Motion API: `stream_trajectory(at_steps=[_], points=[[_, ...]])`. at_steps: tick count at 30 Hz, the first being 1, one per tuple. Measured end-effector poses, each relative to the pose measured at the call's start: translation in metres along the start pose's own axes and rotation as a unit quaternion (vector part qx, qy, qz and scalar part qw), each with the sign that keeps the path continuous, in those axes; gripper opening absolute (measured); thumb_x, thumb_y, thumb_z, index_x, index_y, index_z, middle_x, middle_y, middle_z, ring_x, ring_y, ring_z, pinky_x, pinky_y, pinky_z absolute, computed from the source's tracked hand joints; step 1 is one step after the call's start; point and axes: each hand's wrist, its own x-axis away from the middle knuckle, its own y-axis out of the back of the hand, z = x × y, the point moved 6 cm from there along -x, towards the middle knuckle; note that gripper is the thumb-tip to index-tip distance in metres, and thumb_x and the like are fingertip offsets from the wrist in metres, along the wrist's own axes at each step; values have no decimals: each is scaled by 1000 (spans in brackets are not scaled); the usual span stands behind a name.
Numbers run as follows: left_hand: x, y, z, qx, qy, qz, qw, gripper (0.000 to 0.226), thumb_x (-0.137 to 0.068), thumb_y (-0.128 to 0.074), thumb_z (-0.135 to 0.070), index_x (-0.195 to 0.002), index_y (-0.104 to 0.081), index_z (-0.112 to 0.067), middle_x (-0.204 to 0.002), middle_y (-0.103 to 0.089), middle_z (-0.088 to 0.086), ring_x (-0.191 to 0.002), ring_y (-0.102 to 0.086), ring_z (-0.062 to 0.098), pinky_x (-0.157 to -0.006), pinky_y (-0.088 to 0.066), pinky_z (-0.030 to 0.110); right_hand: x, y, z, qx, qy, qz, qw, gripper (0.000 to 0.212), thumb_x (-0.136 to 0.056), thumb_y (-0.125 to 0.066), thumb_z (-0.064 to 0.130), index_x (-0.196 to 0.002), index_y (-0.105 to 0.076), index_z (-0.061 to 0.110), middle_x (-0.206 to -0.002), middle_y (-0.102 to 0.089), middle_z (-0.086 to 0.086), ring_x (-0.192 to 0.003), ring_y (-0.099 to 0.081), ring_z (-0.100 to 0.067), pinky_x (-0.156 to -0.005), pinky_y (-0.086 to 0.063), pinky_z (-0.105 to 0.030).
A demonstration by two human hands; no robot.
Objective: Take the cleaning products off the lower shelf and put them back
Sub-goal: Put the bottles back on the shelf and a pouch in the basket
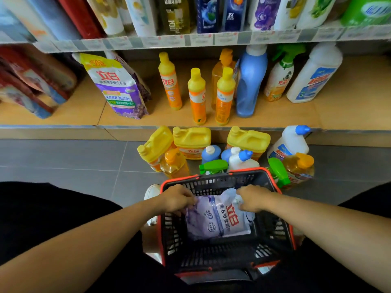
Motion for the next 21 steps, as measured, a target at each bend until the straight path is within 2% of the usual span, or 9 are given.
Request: stream_trajectory(at_steps=[2, 3, 5, 6, 10, 13, 16, 18, 21], points=[[4, 17, -14, -121, -59, -33, 990, 22, -96, -65, -31, -102, -76, -14, -95, -74, 6, -80, -65, 16, -75, -52, 31, 3, 16, 22, 14, 48, -16, 999, 46, -91, -63, 41, -131, -60, 17, -132, -61, -8, -117, -60, -31, -95, -52, -39], [9, 26, -20, -177, -78, -45, 980, 23, -96, -64, -34, -106, -76, -18, -103, -74, 2, -90, -66, 16, -81, -51, 30, 5, 27, 34, 10, 77, -36, 996, 39, -91, -64, 41, -122, -64, 19, -124, -65, -6, -111, -62, -30, -89, -53, -38], [16, 44, -30, -232, -103, -59, 965, 25, -97, -62, -37, -111, -75, -22, -110, -74, 1, -100, -66, 18, -83, -50, 31, 8, 51, 51, -5, 125, -93, 988, 20, -89, -66, 39, -99, -65, 23, -104, -69, -4, -94, -64, -27, -73, -51, -34], [19, 53, -33, -247, -112, -67, 960, 25, -97, -61, -38, -111, -75, -21, -109, -74, 1, -100, -67, 18, -82, -50, 30, 9, 64, 57, -17, 138, -118, 983, 17, -89, -67, 39, -96, -64, 23, -98, -69, -2, -90, -64, -25, -71, -51, -34], [26, 101, -41, -289, -120, -117, 943, 27, -98, -60, -43, -112, -74, -24, -112, -74, -4, -100, -66, 14, -80, -49, 26, 6, 116, 72, -112, 162, -204, 959, 21, -90, -69, 35, -107, -71, 24, -95, -73, 4, -89, -64, -15, -79, -53, -34], [23, 143, -40, -319, -99, -142, 932, 27, -98, -58, -46, -110, -73, -27, -111, -73, -7, -98, -65, 13, -86, -54, 35, -6, 153, 79, -167, 179, -258, 935, 17, -87, -74, 29, -102, -74, 22, -87, -69, 8, -80, -63, -10, -71, -47, -28], [15, 184, -37, -330, -83, -172, 924, 29, -98, -57, -44, -115, -72, -26, -112, -72, -7, -98, -65, 12, -88, -57, 37, -27, 181, 89, -177, 186, -291, 922, 23, -85, -76, 29, -106, -73, 20, -96, -71, 4, -80, -61, -8, -73, -46, -26], [5, 208, -33, -302, -83, -207, 927, 30, -99, -59, -40, -119, -70, -21, -115, -72, -3, -100, -66, 14, -89, -57, 36, -43, 195, 97, -174, 182, -308, 918, 32, -85, -76, 29, -115, -70, 20, -112, -72, 1, -97, -65, -15, -81, -50, -30], [-19, 233, -22, -210, -73, -249, 943, 35, -98, -62, -37, -127, -66, -17, -120, -70, 1, -105, -66, 16, -92, -57, 34, -71, 206, 105, -144, 156, -317, 924, 49, -84, -77, 32, -129, -62, 20, -129, -65, -5, -120, -59, -25, -96, -50, -41]])
